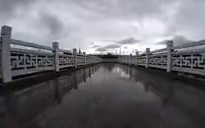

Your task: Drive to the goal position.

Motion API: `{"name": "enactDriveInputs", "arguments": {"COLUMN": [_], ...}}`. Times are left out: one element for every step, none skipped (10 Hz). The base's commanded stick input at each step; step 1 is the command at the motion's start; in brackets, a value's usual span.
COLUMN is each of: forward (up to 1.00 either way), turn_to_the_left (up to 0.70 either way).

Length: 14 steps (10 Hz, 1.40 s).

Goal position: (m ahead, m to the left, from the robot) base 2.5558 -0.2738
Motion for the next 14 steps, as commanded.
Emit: {"name": "enactDriveInputs", "arguments": {"forward": [0.45,0.45,0.45,0.45,0.45,0.45,0.45,0.45,0.45,0.45,0.45,0.45,0.45,0.45], "turn_to_the_left": [0.00,0.00,0.00,0.00,0.00,0.00,0.00,0.00,0.00,0.00,0.00,0.00,0.00,0.00]}}
